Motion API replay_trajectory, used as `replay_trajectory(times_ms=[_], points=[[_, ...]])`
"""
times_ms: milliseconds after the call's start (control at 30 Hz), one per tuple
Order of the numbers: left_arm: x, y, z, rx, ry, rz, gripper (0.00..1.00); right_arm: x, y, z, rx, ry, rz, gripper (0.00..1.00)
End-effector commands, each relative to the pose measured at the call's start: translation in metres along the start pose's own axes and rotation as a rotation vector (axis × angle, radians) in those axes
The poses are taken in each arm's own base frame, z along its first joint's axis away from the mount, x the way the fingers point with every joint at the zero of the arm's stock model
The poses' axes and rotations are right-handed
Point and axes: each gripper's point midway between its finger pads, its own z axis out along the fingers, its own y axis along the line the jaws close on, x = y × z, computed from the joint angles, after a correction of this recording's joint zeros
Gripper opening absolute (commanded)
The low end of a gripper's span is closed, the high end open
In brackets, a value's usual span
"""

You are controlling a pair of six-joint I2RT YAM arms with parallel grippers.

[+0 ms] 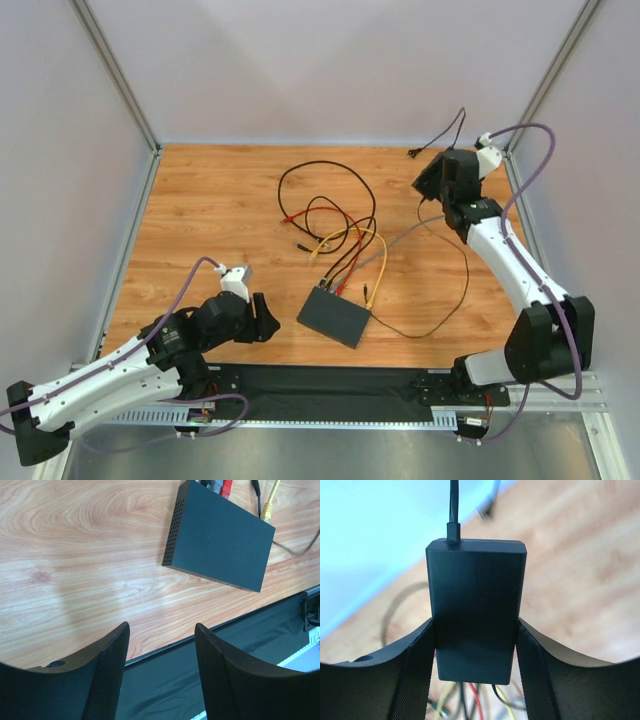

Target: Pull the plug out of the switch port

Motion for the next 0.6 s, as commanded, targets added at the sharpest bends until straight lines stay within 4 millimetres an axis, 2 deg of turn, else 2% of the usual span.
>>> replay_trajectory(times_ms=[0,67,200,233,333,433,467,533,567], points=[[-0.011,-0.003,-0.009,0.007,-0.031,0.013,0.63,-0.109,0.055,-0.036,-0.215,-0.359,0.001,0.0],[-0.012,-0.003,-0.011,0.005,-0.034,0.02,0.63,-0.14,0.07,-0.056,-0.286,-0.472,0.033,0.0],[-0.014,-0.001,-0.014,-0.011,-0.039,0.026,0.63,-0.175,0.088,-0.081,-0.34,-0.562,0.079,0.0],[-0.016,0.0,-0.015,-0.016,-0.044,0.025,0.63,-0.189,0.098,-0.089,-0.36,-0.59,0.084,0.0],[-0.017,0.0,-0.017,-0.011,-0.048,0.019,0.63,-0.21,0.11,-0.102,-0.374,-0.621,0.076,0.0],[-0.016,0.001,-0.019,-0.01,-0.047,0.013,0.63,-0.243,0.125,-0.133,-0.405,-0.698,0.049,0.0],[-0.015,0.002,-0.019,-0.014,-0.044,0.011,0.63,-0.262,0.131,-0.154,-0.423,-0.742,0.059,0.0],[-0.013,0.005,-0.02,-0.018,-0.043,0.008,0.63,-0.278,0.136,-0.171,-0.426,-0.794,0.018,0.0],[-0.013,0.005,-0.021,-0.017,-0.042,0.005,0.63,-0.297,0.144,-0.195,-0.455,-0.836,0.014,0.0]])
